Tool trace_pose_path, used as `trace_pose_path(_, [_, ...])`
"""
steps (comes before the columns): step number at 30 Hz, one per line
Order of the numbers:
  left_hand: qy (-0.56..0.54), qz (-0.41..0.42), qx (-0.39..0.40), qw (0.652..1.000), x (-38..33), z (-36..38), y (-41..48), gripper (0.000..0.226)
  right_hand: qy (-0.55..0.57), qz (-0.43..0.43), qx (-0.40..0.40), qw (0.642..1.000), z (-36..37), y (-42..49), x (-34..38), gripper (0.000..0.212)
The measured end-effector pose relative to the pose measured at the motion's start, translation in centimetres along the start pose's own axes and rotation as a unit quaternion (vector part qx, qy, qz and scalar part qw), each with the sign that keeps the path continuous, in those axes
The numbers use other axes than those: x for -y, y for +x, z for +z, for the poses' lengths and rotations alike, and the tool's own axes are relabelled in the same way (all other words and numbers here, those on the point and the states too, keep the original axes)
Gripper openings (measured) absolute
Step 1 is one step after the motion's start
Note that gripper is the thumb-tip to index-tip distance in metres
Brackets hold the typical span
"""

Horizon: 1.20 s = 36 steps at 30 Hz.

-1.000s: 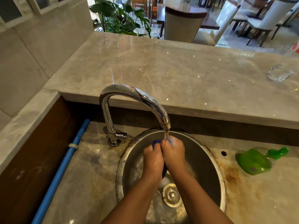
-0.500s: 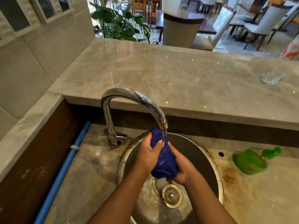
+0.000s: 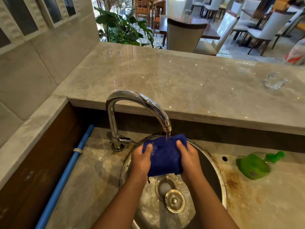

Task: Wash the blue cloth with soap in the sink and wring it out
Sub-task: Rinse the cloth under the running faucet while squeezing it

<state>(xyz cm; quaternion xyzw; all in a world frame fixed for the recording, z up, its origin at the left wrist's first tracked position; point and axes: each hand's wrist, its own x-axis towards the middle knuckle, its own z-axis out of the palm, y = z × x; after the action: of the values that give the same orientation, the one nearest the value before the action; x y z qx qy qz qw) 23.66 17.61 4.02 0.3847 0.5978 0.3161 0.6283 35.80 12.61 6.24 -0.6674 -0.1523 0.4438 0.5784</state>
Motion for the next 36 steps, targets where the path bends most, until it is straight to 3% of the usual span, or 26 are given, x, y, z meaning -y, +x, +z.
trace_pose_path(5, [0.071, 0.020, -0.016, 0.997, 0.5, 0.5, 0.1, 0.044, -0.120, -0.134, 0.029, 0.983, 1.4, -1.1, 0.8, 0.018])
trace_pose_path(7, [0.087, 0.059, -0.013, 0.994, 0.7, 0.6, -0.8, 0.031, -0.185, -0.173, 0.023, 0.967, 1.7, -1.4, 0.6, 0.016])
trace_pose_path(8, [0.039, 0.052, 0.027, 0.998, 0.5, 0.9, -1.6, 0.025, -0.220, -0.188, 0.023, 0.957, 2.0, -1.7, 0.3, 0.015])
trace_pose_path(11, [-0.154, -0.055, 0.151, 0.975, 0.3, 1.5, -3.0, 0.042, -0.308, -0.195, 0.055, 0.930, 2.9, -2.8, -0.6, 0.019])
trace_pose_path(13, [-0.177, -0.069, 0.166, 0.968, 0.6, 1.3, -2.5, 0.054, -0.345, -0.195, 0.088, 0.914, 2.8, -3.9, -1.1, 0.024])
trace_pose_path(15, [-0.209, -0.081, 0.141, 0.964, 1.0, 0.9, -1.7, 0.053, -0.342, -0.194, 0.161, 0.905, 1.7, -5.1, -1.6, 0.039])
trace_pose_path(17, [-0.238, -0.095, 0.125, 0.959, 0.9, 0.4, -1.2, 0.046, -0.297, -0.135, 0.252, 0.911, 0.0, -5.8, -1.7, 0.056])
trace_pose_path(18, [-0.254, -0.098, 0.140, 0.952, 0.8, 0.1, -1.1, 0.046, -0.245, -0.098, 0.264, 0.928, -0.9, -5.9, -1.3, 0.053])
trace_pose_path(19, [-0.268, -0.101, 0.159, 0.945, 0.8, -0.2, -0.9, 0.047, -0.184, -0.075, 0.237, 0.951, -1.7, -5.6, -1.0, 0.046])
trace_pose_path(22, [-0.276, -0.129, 0.187, 0.934, 0.5, -0.9, -0.4, 0.039, -0.097, -0.054, 0.022, 0.994, -3.7, -2.4, -0.8, 0.029])
trace_pose_path(23, [-0.280, -0.135, 0.196, 0.930, 0.4, -1.0, -0.1, 0.041, -0.092, -0.026, 0.012, 0.995, -4.0, -1.4, -0.5, 0.035])
trace_pose_path(25, [-0.283, -0.145, 0.223, 0.921, 0.0, -1.0, -0.2, 0.049, -0.037, 0.102, 0.086, 0.990, -3.9, 0.0, -0.8, 0.051])
trace_pose_path(27, [-0.280, -0.163, 0.250, 0.913, -0.4, -0.9, -0.7, 0.045, 0.094, 0.226, 0.146, 0.958, -3.6, 0.8, -1.2, 0.051])
trace_pose_path(28, [-0.273, -0.171, 0.259, 0.910, -0.5, -0.9, -0.9, 0.039, 0.137, 0.244, 0.153, 0.948, -3.5, 0.8, -1.1, 0.048])
trace_pose_path(30, [-0.249, -0.173, 0.256, 0.918, -0.6, -1.1, -0.7, 0.030, 0.123, 0.182, 0.151, 0.964, -3.5, 1.0, -1.0, 0.041])
trace_pose_path(32, [-0.219, -0.151, 0.233, 0.935, -0.4, -1.3, 0.0, 0.032, -0.014, 0.033, 0.121, 0.992, -3.3, 1.1, -1.0, 0.031])
trace_pose_path(34, [-0.196, -0.112, 0.209, 0.951, -0.3, -1.3, 0.5, 0.033, -0.158, -0.111, 0.054, 0.980, -2.7, 0.4, -1.1, 0.023])
trace_pose_path(36, [-0.188, -0.085, 0.189, 0.960, -0.4, -0.9, 0.5, 0.026, -0.221, -0.204, 0.006, 0.954, -1.9, -0.4, -1.3, 0.020])
